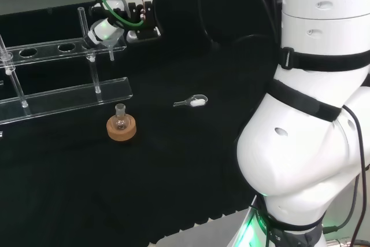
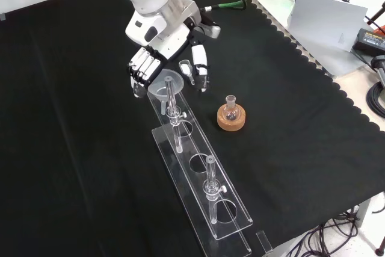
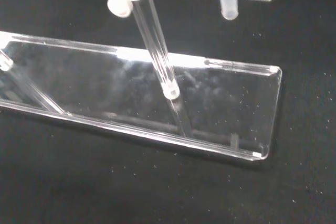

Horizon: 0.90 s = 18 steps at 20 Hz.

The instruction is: Pick up the funnel from the transparent funnel stand.

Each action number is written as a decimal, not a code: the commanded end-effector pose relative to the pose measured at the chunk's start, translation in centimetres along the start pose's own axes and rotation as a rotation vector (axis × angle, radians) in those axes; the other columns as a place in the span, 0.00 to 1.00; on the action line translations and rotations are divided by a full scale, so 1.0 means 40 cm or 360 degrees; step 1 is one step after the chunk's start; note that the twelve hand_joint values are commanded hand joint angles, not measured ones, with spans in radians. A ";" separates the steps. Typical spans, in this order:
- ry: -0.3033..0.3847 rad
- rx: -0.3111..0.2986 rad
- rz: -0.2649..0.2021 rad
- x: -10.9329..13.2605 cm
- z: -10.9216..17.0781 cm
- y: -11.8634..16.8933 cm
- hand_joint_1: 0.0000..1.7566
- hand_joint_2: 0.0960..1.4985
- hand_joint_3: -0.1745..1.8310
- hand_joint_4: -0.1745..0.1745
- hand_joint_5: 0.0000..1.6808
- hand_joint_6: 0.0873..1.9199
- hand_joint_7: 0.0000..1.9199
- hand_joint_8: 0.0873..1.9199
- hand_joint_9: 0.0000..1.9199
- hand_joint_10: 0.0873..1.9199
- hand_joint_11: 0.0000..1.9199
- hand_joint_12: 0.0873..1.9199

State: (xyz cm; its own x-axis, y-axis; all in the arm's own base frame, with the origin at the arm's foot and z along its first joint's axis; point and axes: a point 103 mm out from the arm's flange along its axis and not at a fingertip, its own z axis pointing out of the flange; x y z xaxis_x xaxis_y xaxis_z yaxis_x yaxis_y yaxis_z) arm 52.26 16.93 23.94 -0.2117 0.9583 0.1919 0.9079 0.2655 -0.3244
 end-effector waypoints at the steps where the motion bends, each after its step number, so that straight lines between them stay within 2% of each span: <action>1: -0.0011 -0.0001 -0.0017 0.017 -0.002 0.001 0.27 0.44 0.09 0.49 0.08 0.00 0.06 0.27 0.02 0.41 0.00 0.63; 14: -0.0022 0.0019 -0.0013 0.004 0.010 -0.002 0.28 0.44 0.09 0.49 0.09 0.00 0.07 0.27 0.04 0.41 0.00 0.63; 18: -0.0071 -0.0012 -0.0037 0.006 0.004 0.000 0.32 0.43 0.09 0.48 0.10 0.00 0.08 0.28 0.04 0.41 0.00 0.63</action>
State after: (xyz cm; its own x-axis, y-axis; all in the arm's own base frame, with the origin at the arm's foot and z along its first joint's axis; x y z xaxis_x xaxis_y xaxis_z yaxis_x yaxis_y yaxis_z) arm 52.05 17.15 23.72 -0.2314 0.9569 0.1753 0.9025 0.2785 -0.3286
